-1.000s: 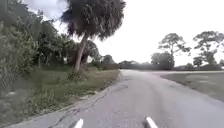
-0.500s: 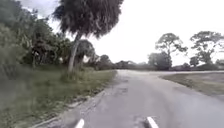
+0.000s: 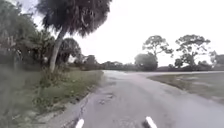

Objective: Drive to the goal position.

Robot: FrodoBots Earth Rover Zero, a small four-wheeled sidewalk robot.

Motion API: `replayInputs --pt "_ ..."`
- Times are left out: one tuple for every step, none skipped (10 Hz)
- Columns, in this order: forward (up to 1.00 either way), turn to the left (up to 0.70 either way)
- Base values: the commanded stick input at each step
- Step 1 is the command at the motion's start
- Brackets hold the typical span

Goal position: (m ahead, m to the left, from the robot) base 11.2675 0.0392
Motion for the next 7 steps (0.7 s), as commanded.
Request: replayInputs --pt "0.85 -0.34" --pt "0.85 -0.34" --pt "0.85 -0.14" --pt "0.85 0.0" --pt "0.85 0.0" --pt "0.85 0.0" --pt "0.85 0.0"
